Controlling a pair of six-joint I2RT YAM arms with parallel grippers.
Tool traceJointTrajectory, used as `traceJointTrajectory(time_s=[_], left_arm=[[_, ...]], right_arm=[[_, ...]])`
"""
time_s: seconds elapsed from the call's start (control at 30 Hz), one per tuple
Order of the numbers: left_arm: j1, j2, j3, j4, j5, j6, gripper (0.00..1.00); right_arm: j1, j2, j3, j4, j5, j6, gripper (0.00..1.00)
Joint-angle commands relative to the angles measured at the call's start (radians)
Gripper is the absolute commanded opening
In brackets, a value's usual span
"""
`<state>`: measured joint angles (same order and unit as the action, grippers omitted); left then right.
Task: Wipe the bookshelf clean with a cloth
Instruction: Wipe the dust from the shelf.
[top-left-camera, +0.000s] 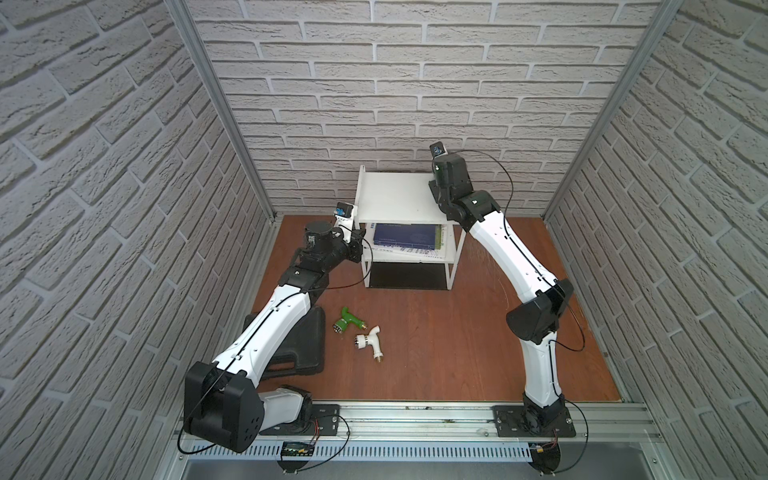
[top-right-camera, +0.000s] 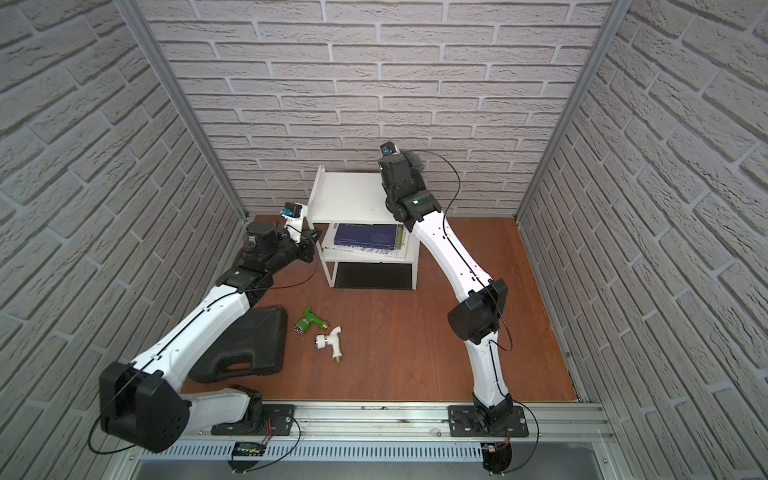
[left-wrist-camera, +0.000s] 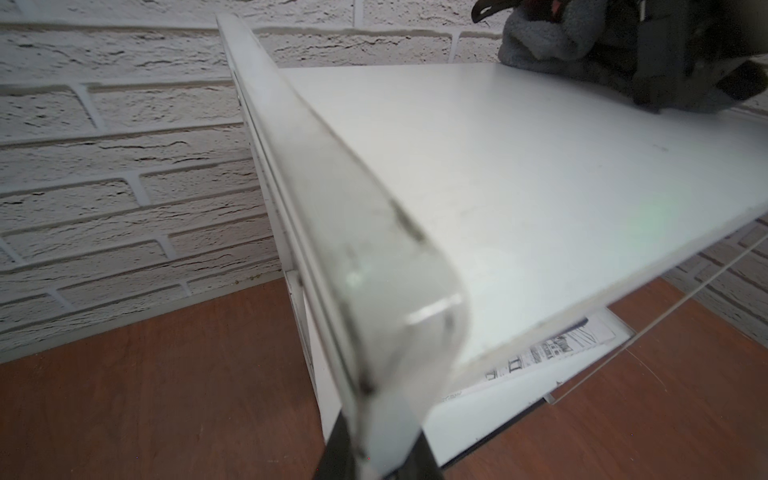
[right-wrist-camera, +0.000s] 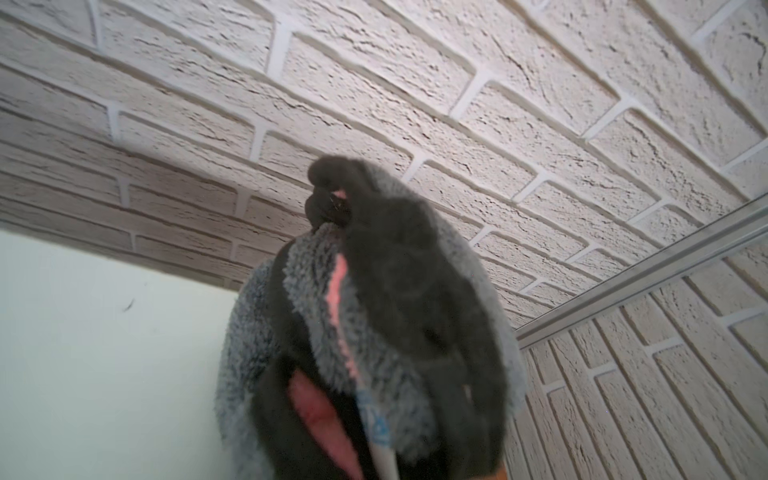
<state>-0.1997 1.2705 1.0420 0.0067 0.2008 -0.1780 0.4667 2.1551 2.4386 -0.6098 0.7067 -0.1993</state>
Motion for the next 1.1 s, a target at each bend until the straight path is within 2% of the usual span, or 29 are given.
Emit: traceJointTrajectory(time_s=[0.0,0.13,0.23,0.3,0.4,0.47,0.57,0.7,0.73,0.83,0.87,0.9,1.0,1.07], left_arm=[[0.041,0.007,0.012,-0.146,-0.086,-0.081,0.0],[0.022,0.017,0.021,-0.147,-0.079,-0.084,0.0],[-0.023,0.034,0.049,-0.168,-0.117,-0.063,0.0],[-0.034,0.045,0.061,-0.173,-0.118,-0.06,0.0],[-0.034,0.05,0.063,-0.173,-0.122,-0.059,0.0],[-0.032,0.045,0.059,-0.177,-0.136,-0.055,0.0],[-0.015,0.02,0.039,-0.164,-0.135,-0.056,0.0],[0.015,-0.003,0.015,-0.152,-0.115,-0.064,0.0],[0.02,-0.01,0.01,-0.152,-0.114,-0.065,0.0],[0.03,-0.022,-0.006,-0.145,-0.11,-0.069,0.0],[0.034,-0.027,-0.011,-0.142,-0.103,-0.07,0.0],[0.039,-0.03,-0.014,-0.14,-0.092,-0.072,0.0],[0.05,-0.029,-0.011,-0.147,-0.074,-0.074,0.0],[0.054,-0.029,-0.011,-0.149,-0.07,-0.075,0.0]], right_arm=[[-0.01,0.131,0.022,-0.16,-0.096,-0.026,0.03],[0.028,0.165,0.026,-0.044,-0.563,0.003,0.03],[0.069,0.209,0.071,0.046,-0.816,0.117,0.03],[0.094,0.229,0.125,0.055,-0.917,0.124,0.03],[0.117,0.184,0.147,0.011,-1.053,0.047,0.03],[0.121,0.099,0.101,-0.041,-1.079,-0.028,0.03],[0.11,-0.094,-0.114,-0.041,-0.974,-0.123,0.03],[0.08,-0.354,-0.374,-0.063,-0.91,-0.236,0.03],[0.075,-0.401,-0.428,-0.081,-0.873,-0.256,0.03],[0.056,-0.519,-0.557,-0.102,-0.649,-0.25,0.03],[0.036,-0.571,-0.6,-0.099,-0.638,-0.227,0.03],[0.013,-0.637,-0.643,-0.099,-0.696,-0.195,0.03],[-0.051,-0.845,-0.81,-0.015,-1.011,-0.099,0.03],[-0.073,-0.95,-0.891,0.066,-1.097,-0.037,0.03]])
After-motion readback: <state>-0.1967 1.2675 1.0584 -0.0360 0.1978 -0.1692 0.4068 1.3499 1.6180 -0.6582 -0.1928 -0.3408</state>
